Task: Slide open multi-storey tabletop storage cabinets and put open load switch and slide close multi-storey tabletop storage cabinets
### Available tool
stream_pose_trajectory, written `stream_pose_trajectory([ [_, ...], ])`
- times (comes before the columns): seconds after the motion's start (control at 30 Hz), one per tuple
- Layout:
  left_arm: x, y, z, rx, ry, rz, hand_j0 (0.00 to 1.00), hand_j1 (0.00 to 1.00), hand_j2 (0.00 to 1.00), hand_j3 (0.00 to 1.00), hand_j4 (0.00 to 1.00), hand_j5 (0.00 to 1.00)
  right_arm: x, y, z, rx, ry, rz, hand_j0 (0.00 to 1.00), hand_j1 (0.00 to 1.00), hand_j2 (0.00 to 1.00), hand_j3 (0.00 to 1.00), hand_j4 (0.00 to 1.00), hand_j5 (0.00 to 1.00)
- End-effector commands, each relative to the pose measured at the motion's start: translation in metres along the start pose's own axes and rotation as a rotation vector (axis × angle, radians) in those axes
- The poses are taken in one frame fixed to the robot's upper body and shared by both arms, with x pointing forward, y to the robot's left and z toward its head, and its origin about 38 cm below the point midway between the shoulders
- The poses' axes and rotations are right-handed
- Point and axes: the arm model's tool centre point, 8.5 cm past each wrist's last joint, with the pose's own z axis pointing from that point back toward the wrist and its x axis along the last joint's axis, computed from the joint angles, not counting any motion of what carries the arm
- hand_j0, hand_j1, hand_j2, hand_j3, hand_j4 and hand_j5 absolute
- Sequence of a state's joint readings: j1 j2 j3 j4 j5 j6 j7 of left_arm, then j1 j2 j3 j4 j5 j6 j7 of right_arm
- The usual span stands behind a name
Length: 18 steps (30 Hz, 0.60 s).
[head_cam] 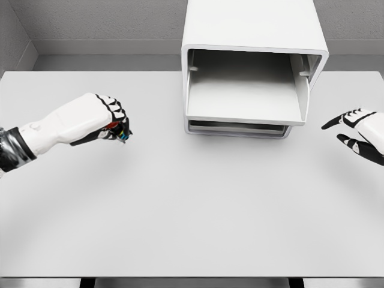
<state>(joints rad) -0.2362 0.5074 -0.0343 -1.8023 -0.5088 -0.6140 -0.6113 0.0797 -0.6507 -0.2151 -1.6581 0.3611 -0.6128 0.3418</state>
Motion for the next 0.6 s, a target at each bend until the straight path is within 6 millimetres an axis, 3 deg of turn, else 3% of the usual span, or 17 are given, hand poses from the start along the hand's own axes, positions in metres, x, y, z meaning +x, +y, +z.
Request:
stream_pose_trajectory([
  [0.0, 0.003, -0.002, -0.005, 0.016, -0.002, 0.013, 0.33, 0.33, 0.33, 0.33, 0.33, 0.33, 0.002, -0.001, 0.0, 0.002, -0.005, 0.0, 0.56, 0.56, 0.56, 0.56, 0.56, 0.56],
  [0.57, 0.016, 0.01, -0.032, 0.121, -0.047, 0.042, 0.33, 0.33, 0.33, 0.33, 0.33, 0.33, 0.014, 0.011, -0.003, 0.041, -0.032, 0.011, 0.57, 0.57, 0.57, 0.57, 0.57, 0.57],
])
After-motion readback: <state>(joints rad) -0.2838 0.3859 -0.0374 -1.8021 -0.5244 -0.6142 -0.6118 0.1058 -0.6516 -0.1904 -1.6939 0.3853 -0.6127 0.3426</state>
